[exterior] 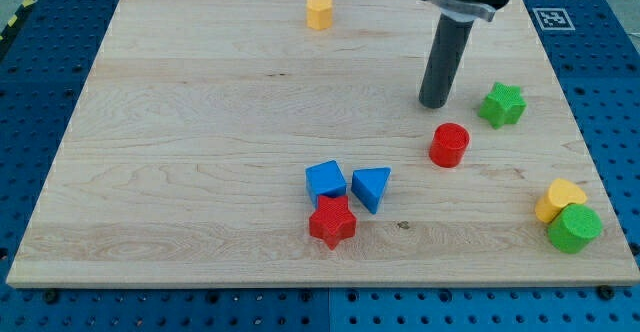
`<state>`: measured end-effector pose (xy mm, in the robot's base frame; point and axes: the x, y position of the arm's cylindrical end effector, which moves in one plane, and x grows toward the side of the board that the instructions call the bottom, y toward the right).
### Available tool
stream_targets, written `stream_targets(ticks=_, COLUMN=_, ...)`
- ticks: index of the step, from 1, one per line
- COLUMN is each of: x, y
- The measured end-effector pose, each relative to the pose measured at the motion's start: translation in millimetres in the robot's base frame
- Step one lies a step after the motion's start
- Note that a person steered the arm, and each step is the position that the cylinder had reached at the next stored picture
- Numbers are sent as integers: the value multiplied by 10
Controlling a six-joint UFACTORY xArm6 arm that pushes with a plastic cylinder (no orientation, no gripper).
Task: Slide the green star towards the yellow hexagon
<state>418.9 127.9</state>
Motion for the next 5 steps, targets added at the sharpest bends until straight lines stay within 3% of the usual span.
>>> stream_targets(ticks=2, x=508, y=195)
stream_targets(ticks=5, x=527, y=1149)
